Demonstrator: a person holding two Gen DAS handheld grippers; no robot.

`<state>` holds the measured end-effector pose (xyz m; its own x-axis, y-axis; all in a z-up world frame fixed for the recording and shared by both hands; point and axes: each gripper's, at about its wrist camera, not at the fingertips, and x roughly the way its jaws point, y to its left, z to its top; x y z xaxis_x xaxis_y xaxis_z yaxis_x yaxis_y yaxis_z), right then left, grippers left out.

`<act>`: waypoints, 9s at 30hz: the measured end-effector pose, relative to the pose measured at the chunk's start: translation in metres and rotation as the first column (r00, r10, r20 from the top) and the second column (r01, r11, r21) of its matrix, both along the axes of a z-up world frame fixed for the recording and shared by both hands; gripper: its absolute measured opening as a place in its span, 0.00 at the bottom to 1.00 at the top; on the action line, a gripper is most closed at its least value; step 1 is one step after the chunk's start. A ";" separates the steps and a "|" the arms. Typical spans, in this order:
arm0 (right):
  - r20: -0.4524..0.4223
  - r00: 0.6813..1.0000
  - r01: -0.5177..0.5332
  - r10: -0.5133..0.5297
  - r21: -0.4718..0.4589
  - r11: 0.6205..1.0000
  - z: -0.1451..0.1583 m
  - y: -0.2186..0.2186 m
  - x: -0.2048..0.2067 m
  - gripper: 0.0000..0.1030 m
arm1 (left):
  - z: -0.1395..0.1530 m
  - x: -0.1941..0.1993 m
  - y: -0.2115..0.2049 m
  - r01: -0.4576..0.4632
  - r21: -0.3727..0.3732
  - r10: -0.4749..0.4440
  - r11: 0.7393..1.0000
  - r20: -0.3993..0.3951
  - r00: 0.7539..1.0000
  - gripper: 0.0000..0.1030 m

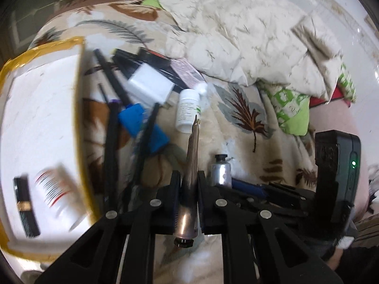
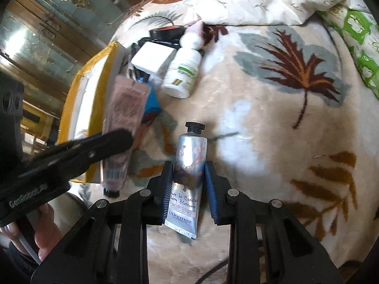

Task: Organize objects
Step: 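Grasp the silver hand-cream tube with the right tool while the left grasps the pinkish tube, then carry both tubes over the tray and open both tools to drop them, then grasp the black marker with the right tool while the left grasps the clear pen, then carry the black marker and clear pen over the tray with both tools, then open both tools to drop the marker and pen into the tray, then grasp the white medicine bottle with the right tool while the left grasps the blue battery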

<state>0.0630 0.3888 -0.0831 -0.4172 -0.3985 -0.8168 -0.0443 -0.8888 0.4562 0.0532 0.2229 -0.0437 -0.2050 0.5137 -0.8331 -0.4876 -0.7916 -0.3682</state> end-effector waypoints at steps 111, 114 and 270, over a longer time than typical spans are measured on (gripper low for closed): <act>0.056 0.991 -0.122 0.125 -0.062 0.991 -0.006 -0.075 -0.065 0.13 | 0.015 -0.021 -0.087 -0.239 -0.021 0.233 0.971 -0.146 0.961 0.44; 0.060 0.993 -0.100 0.103 -0.055 0.994 -0.004 -0.061 -0.059 0.12 | 0.015 -0.019 -0.071 -0.201 -0.038 0.193 0.979 -0.148 0.970 0.44; 0.037 0.999 0.034 -0.033 -0.026 0.999 0.000 0.004 -0.089 0.33 | -0.030 -0.056 -0.009 -0.075 -0.216 0.083 0.974 0.027 0.996 0.10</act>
